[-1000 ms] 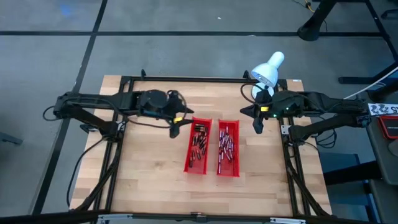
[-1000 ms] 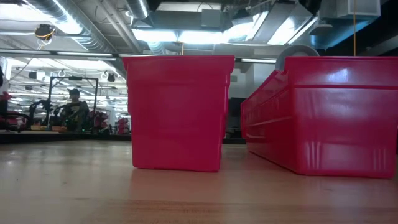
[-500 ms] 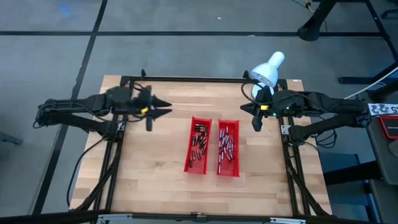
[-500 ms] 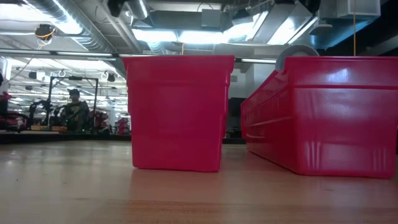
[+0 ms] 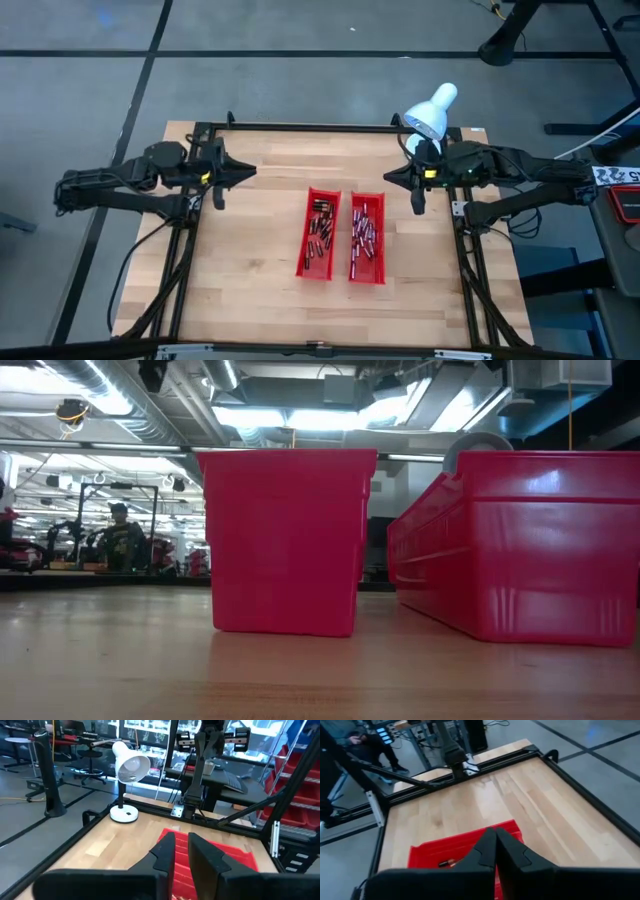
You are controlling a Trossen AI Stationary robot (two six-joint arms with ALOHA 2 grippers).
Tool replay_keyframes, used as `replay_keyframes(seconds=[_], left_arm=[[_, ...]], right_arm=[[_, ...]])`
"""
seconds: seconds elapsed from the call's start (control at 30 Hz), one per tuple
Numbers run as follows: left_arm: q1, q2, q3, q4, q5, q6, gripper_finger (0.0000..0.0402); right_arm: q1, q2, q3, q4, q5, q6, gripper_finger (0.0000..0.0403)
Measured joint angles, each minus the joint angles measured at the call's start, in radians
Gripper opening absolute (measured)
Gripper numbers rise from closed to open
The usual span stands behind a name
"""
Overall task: Sort batteries
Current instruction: Return to Home Position
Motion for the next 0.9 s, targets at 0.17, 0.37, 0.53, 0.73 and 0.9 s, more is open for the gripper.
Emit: replay_keyframes(seconds=[0.17,0.37,0.53,0.73,0.9], left_arm=[[0.0,-0.068,-0.015,-0.007,0.0,-0.025,0.0021],[0.0,-0.136,-0.015,-0.036,0.0,-0.022,0.0001],[0.0,-0.165,-0.015,-0.104,-0.02,-0.032,0.0001],[0.0,-0.209,-0.015,-0.174,-0.051,-0.062,0.0001],[0.0,-0.285,-0.049,-0.165,-0.084,-0.081,0.0001]], right_arm=[[0.0,-0.014,0.0,-0.008,-0.026,-0.03,0.0005],[0.0,-0.075,0.0,-0.059,-0.022,-0.06,0.0005],[0.0,-0.141,-0.047,-0.052,-0.013,-0.078,0.0005],[0.0,-0.293,-0.228,0.051,0.003,-0.062,0.0005],[0.0,-0.406,-0.395,0.181,0.001,-0.035,0.0005]])
